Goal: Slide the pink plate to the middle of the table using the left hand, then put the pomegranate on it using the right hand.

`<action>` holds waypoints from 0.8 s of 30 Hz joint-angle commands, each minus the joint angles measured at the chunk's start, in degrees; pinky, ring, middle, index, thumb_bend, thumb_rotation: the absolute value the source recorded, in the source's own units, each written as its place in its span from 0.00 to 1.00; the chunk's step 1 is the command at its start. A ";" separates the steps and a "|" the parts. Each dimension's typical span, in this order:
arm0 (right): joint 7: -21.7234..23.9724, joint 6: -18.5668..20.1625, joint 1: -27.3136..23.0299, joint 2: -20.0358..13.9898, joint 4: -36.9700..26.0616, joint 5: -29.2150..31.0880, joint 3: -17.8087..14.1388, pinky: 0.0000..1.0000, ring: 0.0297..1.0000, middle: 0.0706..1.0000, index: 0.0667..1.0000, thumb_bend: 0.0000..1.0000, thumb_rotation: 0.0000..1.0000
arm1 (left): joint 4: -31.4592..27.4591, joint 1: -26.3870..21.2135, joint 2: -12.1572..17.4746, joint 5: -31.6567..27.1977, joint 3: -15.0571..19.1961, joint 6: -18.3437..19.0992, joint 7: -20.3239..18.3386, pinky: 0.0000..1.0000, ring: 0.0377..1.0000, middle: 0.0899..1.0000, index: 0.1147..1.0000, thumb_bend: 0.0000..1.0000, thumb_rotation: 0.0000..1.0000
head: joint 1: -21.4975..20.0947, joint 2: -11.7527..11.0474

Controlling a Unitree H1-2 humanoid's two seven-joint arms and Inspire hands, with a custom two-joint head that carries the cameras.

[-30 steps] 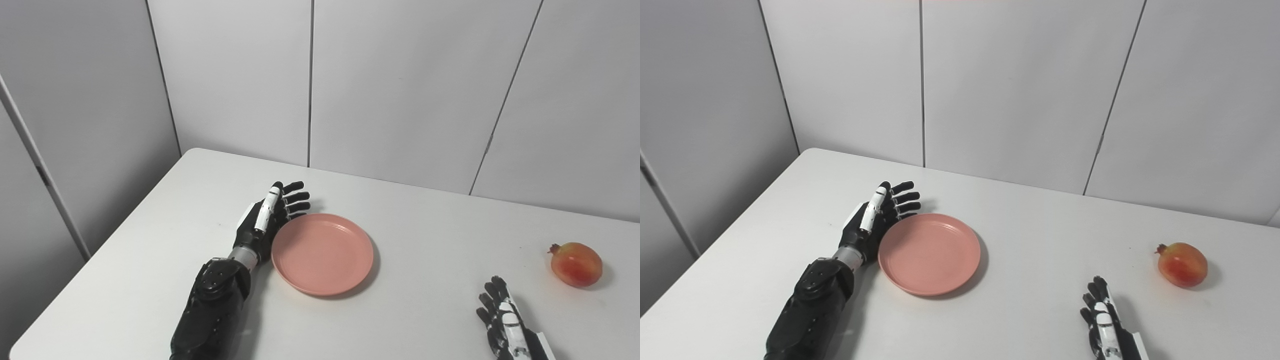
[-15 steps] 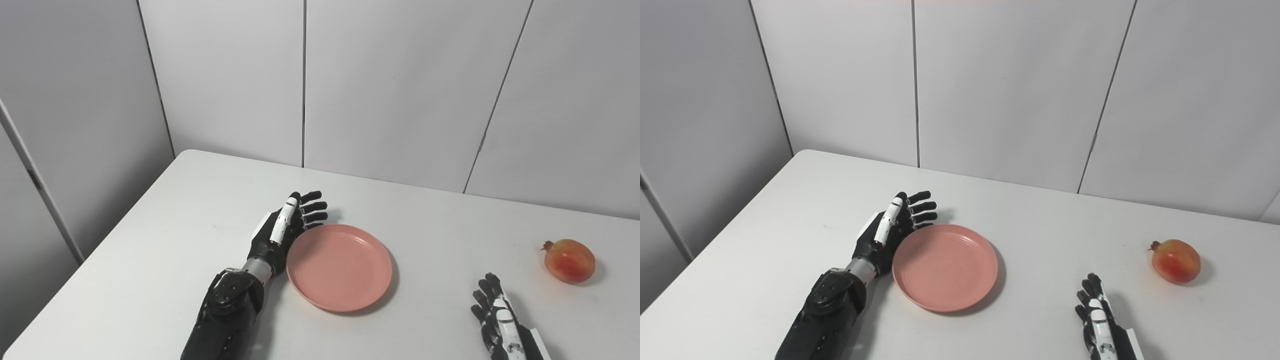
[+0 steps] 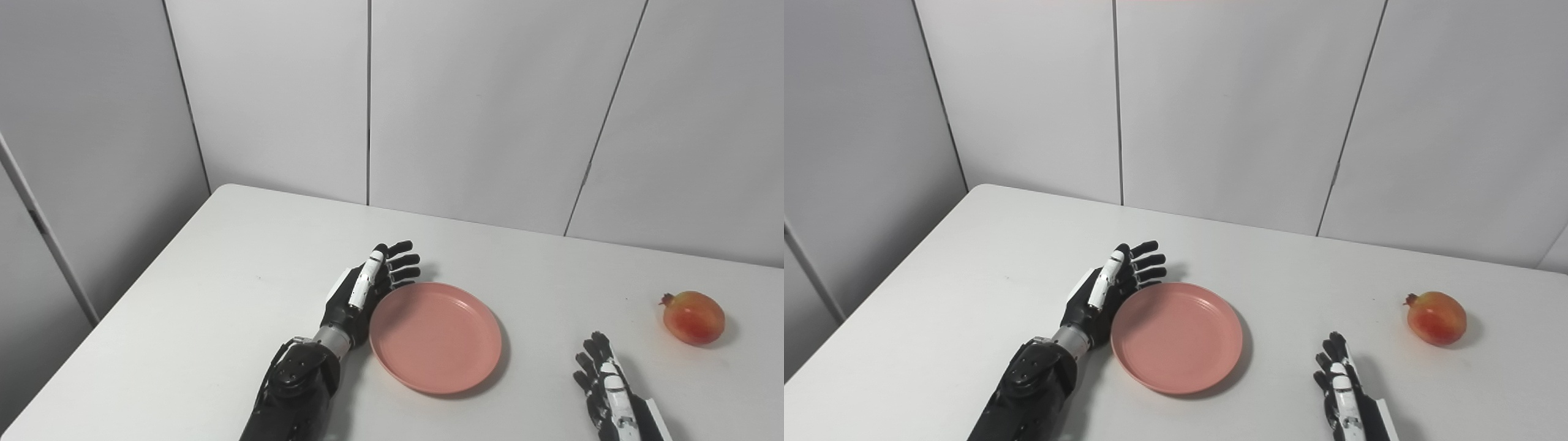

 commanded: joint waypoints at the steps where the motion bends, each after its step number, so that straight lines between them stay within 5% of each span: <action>1: 0.08 -1.72 -1.86 0.39 -0.93 0.28 -0.09 0.99 0.98 1.00 1.00 0.18 1.00 | -0.44 0.55 -0.77 0.52 -0.57 1.94 0.27 0.79 0.80 0.80 0.77 0.37 1.00 | -0.66 0.24; 24: -0.58 -0.62 -2.19 1.44 -1.34 0.28 0.01 0.98 0.97 0.99 1.00 0.19 1.00 | -3.38 2.35 -4.49 1.49 -1.57 2.35 0.82 0.86 0.84 0.84 0.83 0.37 1.00 | -3.80 2.33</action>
